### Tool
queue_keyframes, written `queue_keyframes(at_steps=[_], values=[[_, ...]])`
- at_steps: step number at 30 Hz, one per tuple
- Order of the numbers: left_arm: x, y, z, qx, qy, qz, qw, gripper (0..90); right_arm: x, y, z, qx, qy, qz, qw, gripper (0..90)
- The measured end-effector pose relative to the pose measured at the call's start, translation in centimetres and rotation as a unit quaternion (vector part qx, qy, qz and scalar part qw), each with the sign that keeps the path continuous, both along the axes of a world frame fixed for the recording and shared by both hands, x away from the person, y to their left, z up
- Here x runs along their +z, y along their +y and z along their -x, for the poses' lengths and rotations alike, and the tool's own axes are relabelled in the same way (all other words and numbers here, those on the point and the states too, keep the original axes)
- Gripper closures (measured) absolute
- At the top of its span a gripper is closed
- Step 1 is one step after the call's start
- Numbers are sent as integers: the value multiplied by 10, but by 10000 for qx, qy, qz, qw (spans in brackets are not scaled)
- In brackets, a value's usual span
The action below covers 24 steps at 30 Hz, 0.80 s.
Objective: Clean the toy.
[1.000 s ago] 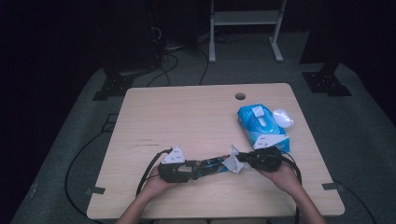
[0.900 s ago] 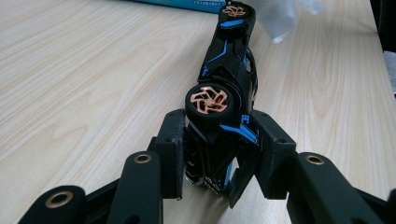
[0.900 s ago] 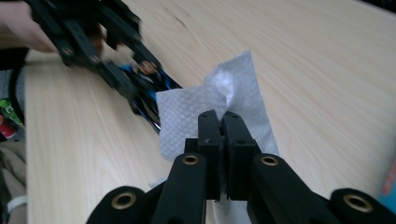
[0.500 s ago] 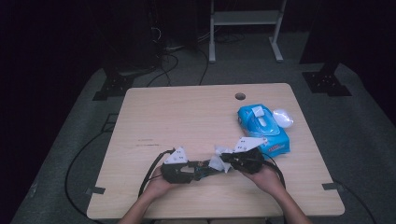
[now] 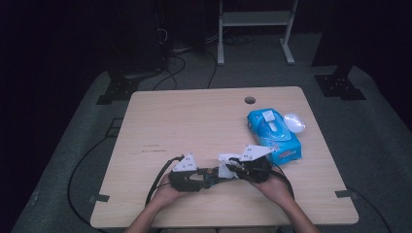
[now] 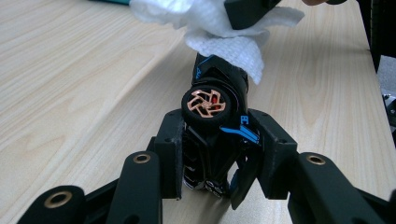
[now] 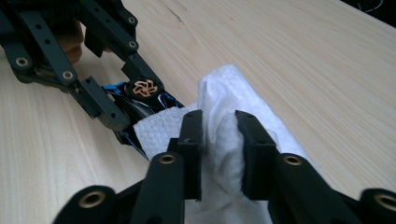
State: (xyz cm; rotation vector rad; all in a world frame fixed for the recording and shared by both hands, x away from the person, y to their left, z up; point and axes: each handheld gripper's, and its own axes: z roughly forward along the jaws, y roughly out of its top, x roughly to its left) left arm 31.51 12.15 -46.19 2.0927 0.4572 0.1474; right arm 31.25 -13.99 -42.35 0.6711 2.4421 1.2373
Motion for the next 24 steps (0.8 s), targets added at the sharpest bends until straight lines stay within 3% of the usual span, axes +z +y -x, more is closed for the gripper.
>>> queue_keyframes(at_steps=[2, 4, 8, 10, 14, 15, 21, 24], values=[[0, 0, 0, -3, 2, -5, 10000, 589, -2, -3, 0, -35, -5, -76, 10000, 643], [0, 0, 0, 0, 22, 10, 10000, 587, -5, -7, -4, -49, 173, -279, 9994, 630], [-2, 0, -2, 118, 231, 36, 9997, 535, -9, -11, -4, -54, 248, -516, 9983, 666], [-3, 0, -4, 174, 287, 55, 9994, 492, -9, -10, -3, 13, 275, -543, 9981, 766], [-2, -2, -2, 58, 188, 64, 9998, 573, -6, -5, -1, 6, 262, -406, 9988, 846], [-2, -2, -2, 47, 174, 69, 9998, 576, -5, -2, 0, -33, 243, -347, 9991, 851], [-2, -7, -1, -7, 97, 40, 9999, 580, -6, 34, 4, 436, 436, -529, 9967, 853], [-2, -5, 0, -7, 57, 16, 10000, 583, -5, 36, 2, 341, 311, -387, 9982, 854]])
